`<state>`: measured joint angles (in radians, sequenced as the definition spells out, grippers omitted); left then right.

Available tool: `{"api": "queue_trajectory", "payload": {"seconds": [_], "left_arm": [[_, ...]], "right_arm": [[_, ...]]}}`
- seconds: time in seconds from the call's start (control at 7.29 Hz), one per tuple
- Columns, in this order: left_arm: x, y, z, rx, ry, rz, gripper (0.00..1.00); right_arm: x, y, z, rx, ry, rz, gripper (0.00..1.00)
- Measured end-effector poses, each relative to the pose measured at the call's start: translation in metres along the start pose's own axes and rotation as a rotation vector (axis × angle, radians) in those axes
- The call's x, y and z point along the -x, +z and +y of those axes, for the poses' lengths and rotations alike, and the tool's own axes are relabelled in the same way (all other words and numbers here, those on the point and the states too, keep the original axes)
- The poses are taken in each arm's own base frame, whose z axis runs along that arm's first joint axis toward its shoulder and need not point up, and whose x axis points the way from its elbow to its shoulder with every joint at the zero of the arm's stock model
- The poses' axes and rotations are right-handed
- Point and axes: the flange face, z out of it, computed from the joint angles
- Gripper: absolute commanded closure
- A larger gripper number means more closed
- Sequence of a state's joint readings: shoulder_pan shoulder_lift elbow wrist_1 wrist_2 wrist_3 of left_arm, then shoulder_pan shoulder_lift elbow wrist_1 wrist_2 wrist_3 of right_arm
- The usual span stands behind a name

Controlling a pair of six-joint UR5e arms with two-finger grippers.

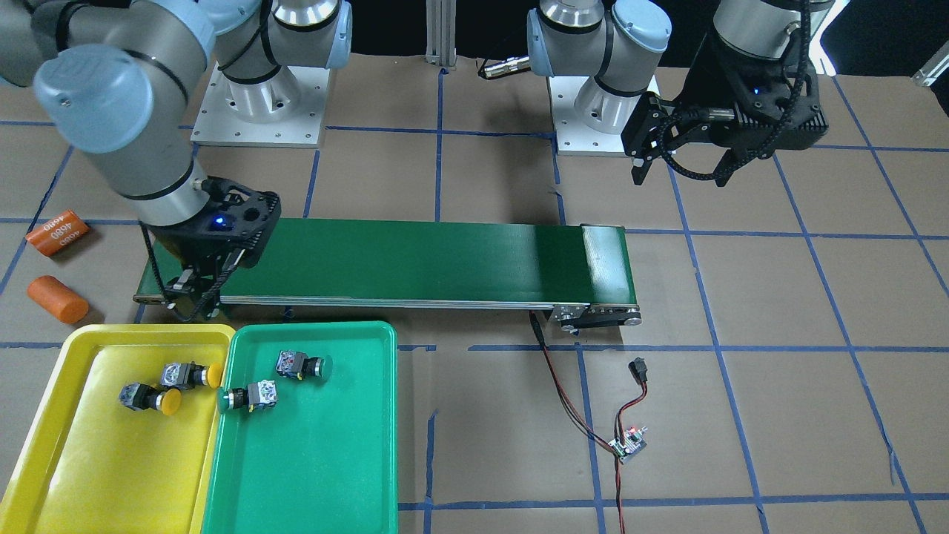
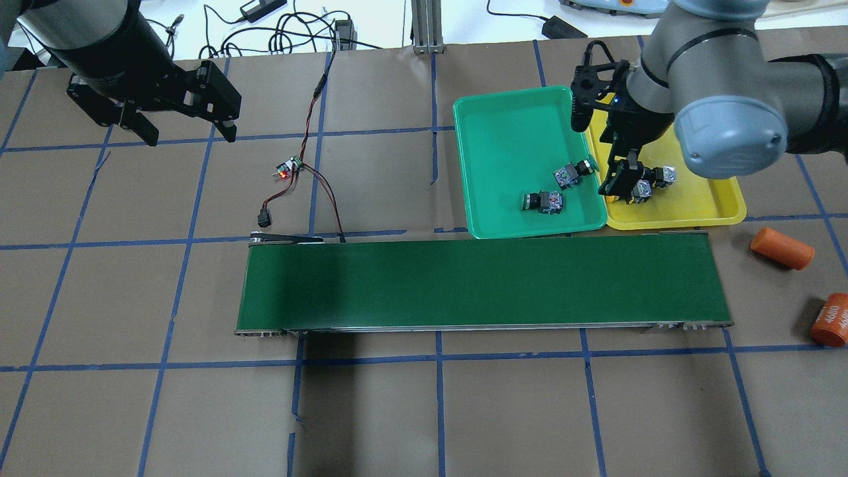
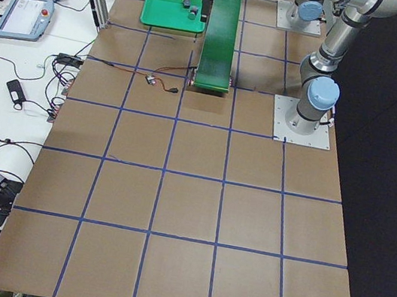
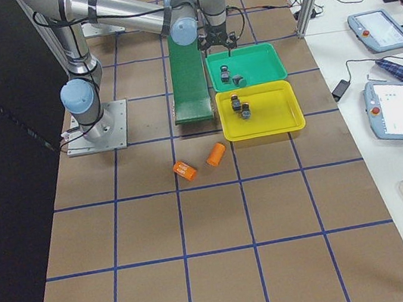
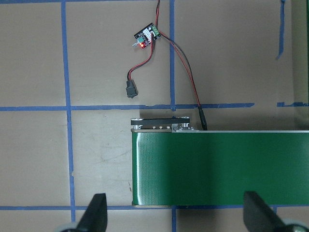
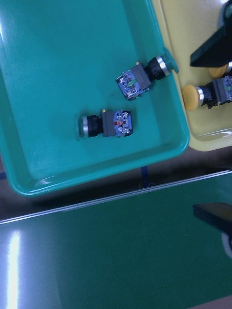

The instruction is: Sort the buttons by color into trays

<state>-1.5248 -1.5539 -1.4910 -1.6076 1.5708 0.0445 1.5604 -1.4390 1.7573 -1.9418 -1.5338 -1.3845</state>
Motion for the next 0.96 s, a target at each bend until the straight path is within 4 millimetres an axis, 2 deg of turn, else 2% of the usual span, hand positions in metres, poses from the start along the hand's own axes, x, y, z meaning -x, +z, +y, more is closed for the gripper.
{"api": "queue_trajectory", "payload": {"seconds": [0.14,0.27,0.41,0.69,0.96], "left_arm": [[0.0,0.0,0.0,0.0,0.0,0.0,0.0],[0.0,0.0,0.0,0.0,0.0,0.0,0.0],[0.0,0.0,0.0,0.0,0.001,0.0,0.0],[0.0,0.0,0.0,0.0,0.0,0.0,0.0],[0.0,0.0,0.0,-0.001,0.001,0.0,0.0]], "right_arm": [[0.015,-0.004,-0.025,0.01,0.004,0.005,0.0],[0.022,-0.012,-0.042,0.014,0.014,0.023,0.0],[0.019,-0.026,-0.05,0.007,0.053,0.052,0.0],[0.012,-0.063,-0.056,0.014,0.138,0.052,0.0],[0.019,-0.112,-0.057,0.025,0.158,0.011,0.0]]}}
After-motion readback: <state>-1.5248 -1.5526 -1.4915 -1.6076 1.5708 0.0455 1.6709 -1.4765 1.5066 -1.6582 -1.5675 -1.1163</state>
